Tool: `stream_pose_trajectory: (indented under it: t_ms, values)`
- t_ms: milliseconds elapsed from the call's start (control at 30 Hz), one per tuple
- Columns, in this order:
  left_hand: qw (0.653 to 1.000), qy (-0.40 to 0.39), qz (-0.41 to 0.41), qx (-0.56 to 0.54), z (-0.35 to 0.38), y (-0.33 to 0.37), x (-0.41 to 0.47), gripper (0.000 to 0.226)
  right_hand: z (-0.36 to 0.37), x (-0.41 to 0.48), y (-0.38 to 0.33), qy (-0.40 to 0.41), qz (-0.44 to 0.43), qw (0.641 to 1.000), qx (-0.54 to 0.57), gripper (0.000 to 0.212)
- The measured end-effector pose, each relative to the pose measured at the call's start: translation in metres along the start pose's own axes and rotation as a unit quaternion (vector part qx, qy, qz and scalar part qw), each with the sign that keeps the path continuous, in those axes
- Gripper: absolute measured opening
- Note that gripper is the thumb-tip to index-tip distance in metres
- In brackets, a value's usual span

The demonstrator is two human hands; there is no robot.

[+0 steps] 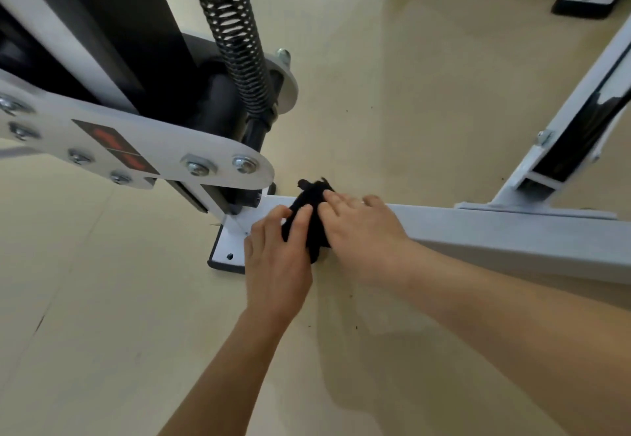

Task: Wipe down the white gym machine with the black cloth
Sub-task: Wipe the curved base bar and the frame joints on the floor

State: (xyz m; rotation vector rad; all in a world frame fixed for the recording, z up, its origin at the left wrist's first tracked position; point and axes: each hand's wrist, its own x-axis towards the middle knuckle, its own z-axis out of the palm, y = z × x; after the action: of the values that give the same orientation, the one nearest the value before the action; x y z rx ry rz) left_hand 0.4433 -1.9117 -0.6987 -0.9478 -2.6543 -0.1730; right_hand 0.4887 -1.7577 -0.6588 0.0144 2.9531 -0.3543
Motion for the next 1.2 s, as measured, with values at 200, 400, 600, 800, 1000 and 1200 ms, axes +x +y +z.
stream_pose_trajectory:
  t_ms: [200,400,600,800,1000,1200]
  values:
    - [0.978,-0.131,0.106,-0.122,-0.003,0.043,0.022,0.057,-0.035,-0.049,0.049,-0.014,0.088,0.992,-0.092,0.031]
    - [0.941,-0.282,0.095,-0.159,-0.045,0.039,0.015,0.069,-0.015,-0.009,0.047,-0.143,0.171,0.972,0.071,0.073]
    - [0.858,-0.504,0.060,-0.078,-0.081,0.025,0.007,0.075,-0.046,0.021,0.035,-0.240,0.032,0.970,0.024,0.042]
    - [0.696,-0.250,-0.425,-0.523,-0.033,0.064,0.020,0.025,0.008,0.026,0.019,-0.069,0.080,0.994,0.025,0.042]
    - [0.547,-0.081,-0.537,-0.637,-0.023,0.074,0.009,0.032,0.015,0.056,0.004,-0.053,-0.025,0.998,-0.008,0.053]
    - [0.520,0.008,-0.582,-0.625,-0.016,0.014,0.028,0.033,0.011,0.117,-0.028,-0.090,-0.090,0.986,0.105,0.045]
